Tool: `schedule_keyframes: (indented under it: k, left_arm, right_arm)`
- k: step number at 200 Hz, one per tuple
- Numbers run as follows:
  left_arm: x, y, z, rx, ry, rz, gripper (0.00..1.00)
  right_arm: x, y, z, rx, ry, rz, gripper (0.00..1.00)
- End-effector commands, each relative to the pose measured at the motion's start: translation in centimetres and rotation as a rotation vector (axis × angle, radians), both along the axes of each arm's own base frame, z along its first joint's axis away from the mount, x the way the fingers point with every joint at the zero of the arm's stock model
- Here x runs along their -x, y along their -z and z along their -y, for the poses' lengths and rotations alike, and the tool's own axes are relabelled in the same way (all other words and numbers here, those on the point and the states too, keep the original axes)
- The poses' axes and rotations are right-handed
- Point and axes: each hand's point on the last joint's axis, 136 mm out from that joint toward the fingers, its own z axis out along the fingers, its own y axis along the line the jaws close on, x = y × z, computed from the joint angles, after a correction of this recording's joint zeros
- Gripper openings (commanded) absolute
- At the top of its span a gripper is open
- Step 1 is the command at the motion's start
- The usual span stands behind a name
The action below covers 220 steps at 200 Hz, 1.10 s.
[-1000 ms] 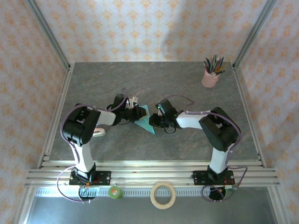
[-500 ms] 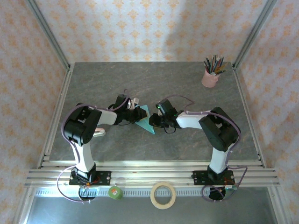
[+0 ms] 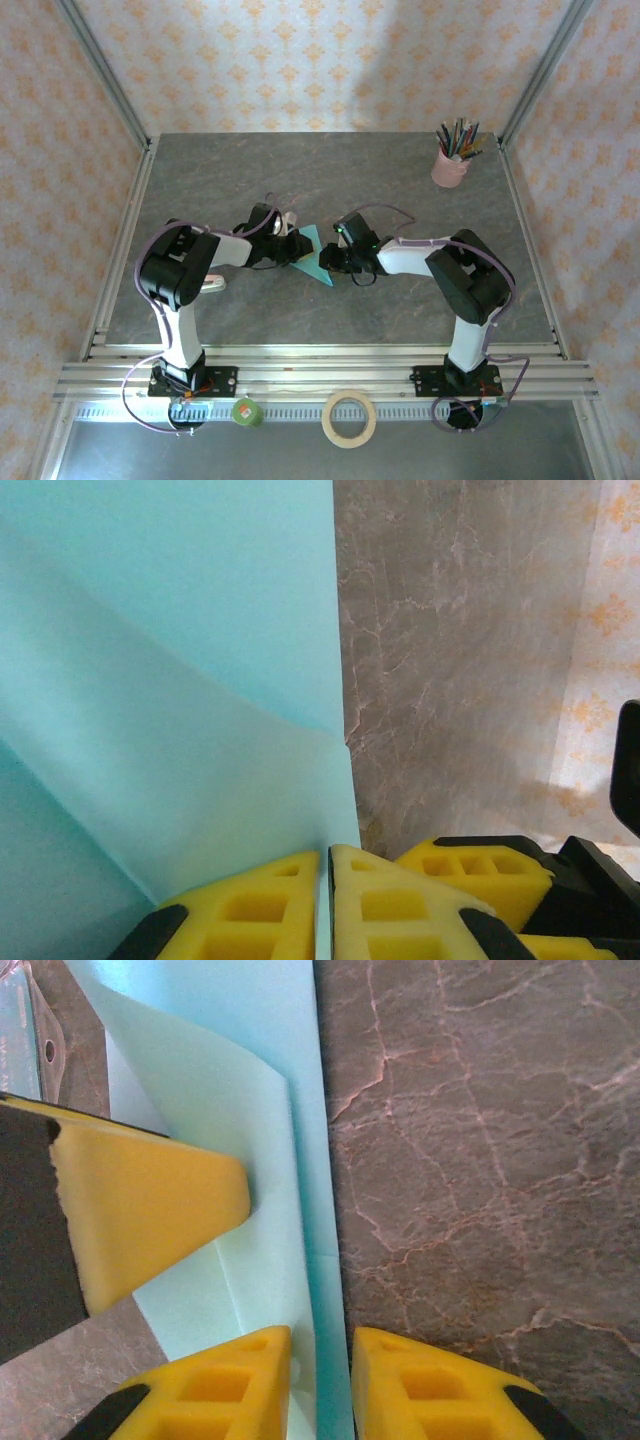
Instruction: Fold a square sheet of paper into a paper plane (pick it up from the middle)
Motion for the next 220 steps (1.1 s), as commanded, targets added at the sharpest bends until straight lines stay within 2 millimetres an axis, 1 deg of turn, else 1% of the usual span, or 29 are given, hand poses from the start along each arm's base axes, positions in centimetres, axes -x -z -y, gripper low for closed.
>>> schedule_keyframes:
  k: [1,25,41,54,80,91,102,115,128,147,172,194,220]
  left_arm:
    - [0.6,2.3,-0.7,-0.079,0.001,-0.049,0.16]
    - [1.1,3.2,-1.0,-0.109,0.002,-0.078,0.16]
    - [1.5,4.0,-1.4,-0.141,0.001,-0.098,0.16]
    - [2.0,4.6,-2.0,-0.178,-0.003,-0.114,0.16]
    - [2.7,5.6,-3.0,-0.236,-0.001,-0.138,0.15]
    - [3.0,5.9,-3.2,-0.247,-0.002,-0.143,0.15]
    - [3.1,6.0,-3.2,-0.253,0.0,-0.146,0.15]
    - [3.2,6.2,-3.3,-0.259,0.0,-0.149,0.15]
    - [3.2,6.2,-3.4,-0.267,0.001,-0.15,0.15]
    - [3.2,6.3,-3.4,-0.269,0.001,-0.151,0.15]
    - [3.2,6.3,-3.3,-0.269,0.001,-0.151,0.15]
    - [3.2,6.3,-3.3,-0.27,0.002,-0.154,0.15]
    - [3.5,6.8,-3.5,-0.29,0.008,-0.173,0.16]
  right_arm:
    - [3.2,4.8,0.8,0.088,-0.047,-0.125,0.23]
    - [3.1,4.4,0.6,0.075,-0.046,-0.121,0.23]
    - [2.7,3.5,0.3,0.057,-0.041,-0.104,0.24]
    - [2.2,1.8,0.0,0.033,-0.034,-0.07,0.24]
    - [0.9,-2.6,-0.1,-0.014,-0.004,0.022,0.29]
    - [0.8,-4.0,0.1,-0.03,0.004,0.048,0.32]
    - [0.9,-4.6,0.3,-0.041,0.005,0.057,0.32]
    - [1.2,-4.7,0.5,-0.045,0.001,0.055,0.33]
    - [1.6,-4.3,0.6,-0.046,-0.003,0.039,0.33]
    - [2.3,-3.9,0.4,-0.075,-0.019,0.014,0.29]
    - [3.0,-4.3,-1.1,-0.161,-0.076,-0.003,0.24]
    - [2.8,-4.2,-2.1,-0.194,-0.106,-0.008,0.18]
    - [2.0,-3.3,-2.7,-0.179,-0.112,-0.017,0.14]
